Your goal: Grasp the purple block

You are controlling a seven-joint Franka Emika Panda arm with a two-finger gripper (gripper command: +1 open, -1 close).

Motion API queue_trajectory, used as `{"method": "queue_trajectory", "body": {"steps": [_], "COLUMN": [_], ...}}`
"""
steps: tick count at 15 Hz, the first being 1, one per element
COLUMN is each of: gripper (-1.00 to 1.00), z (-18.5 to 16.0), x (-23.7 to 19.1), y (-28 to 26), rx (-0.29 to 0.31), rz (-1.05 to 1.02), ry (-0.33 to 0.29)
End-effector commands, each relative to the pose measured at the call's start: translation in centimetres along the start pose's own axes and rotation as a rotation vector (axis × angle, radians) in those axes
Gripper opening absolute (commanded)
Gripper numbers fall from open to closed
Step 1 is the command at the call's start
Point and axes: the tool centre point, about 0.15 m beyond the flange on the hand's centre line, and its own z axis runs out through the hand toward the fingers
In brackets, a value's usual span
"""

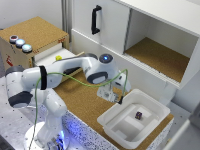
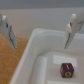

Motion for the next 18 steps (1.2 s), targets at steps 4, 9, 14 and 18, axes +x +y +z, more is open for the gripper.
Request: {"method": "queue_trajectory", "body": {"steps": [4,9,14,18], "gripper": [1.0,1.0,1.0,1.0], "z": [11.6,16.9,19.1,20.9], "x": [1.7,1.3,1.3,2.7], "y": [9.1,9.6,10.3,10.6], "rx": [0.099,0.188,0.228,0.241], "rz": [-0.063,-0.141,-0.127,-0.125], "ry": [-0.125,-0.146,-0.144,-0.168]}}
